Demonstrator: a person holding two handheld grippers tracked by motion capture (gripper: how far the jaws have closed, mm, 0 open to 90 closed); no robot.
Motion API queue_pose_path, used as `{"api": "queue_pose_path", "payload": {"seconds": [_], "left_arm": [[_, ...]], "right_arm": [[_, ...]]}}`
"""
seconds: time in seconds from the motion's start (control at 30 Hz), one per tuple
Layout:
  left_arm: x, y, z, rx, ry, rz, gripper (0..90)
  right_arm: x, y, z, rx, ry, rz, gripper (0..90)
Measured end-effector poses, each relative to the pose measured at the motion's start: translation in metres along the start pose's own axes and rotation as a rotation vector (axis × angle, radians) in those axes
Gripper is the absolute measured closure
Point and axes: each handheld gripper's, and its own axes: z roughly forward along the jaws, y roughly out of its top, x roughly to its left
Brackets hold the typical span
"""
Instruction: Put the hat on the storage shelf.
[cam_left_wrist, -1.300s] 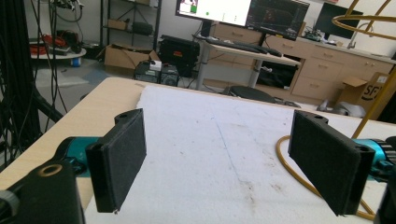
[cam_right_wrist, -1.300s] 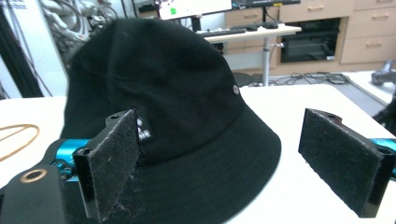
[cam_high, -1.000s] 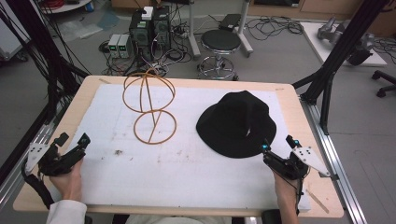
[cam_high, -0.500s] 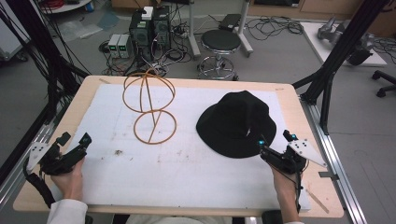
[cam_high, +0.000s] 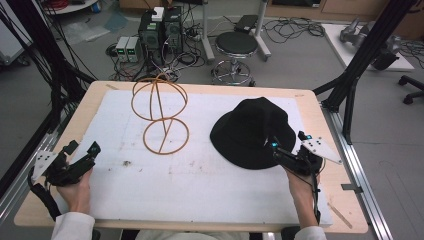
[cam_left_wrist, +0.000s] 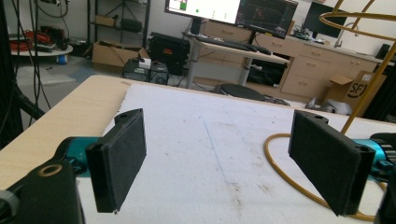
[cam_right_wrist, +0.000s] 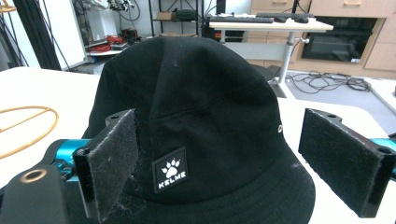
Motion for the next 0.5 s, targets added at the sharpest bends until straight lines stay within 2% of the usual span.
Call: {"api": "queue_pose_path", "payload": {"seconds": [0.17, 0.33, 0.5], "left_arm": [[-0.002, 0.000, 0.004, 0.007, -0.022, 0.003, 19.5], [-0.003, -0.001, 0.005, 0.011, -0.029, 0.005, 19.7], [-0.004, -0.001, 0.007, 0.014, -0.036, 0.005, 19.7]], "right_arm": [[0.003, 0.003, 0.007, 0.003, 0.001, 0.019, 11.9], [0.005, 0.006, 0.013, 0.013, -0.015, 0.021, 12.0], [0.005, 0.009, 0.022, 0.030, -0.026, 0.047, 12.0]]}}
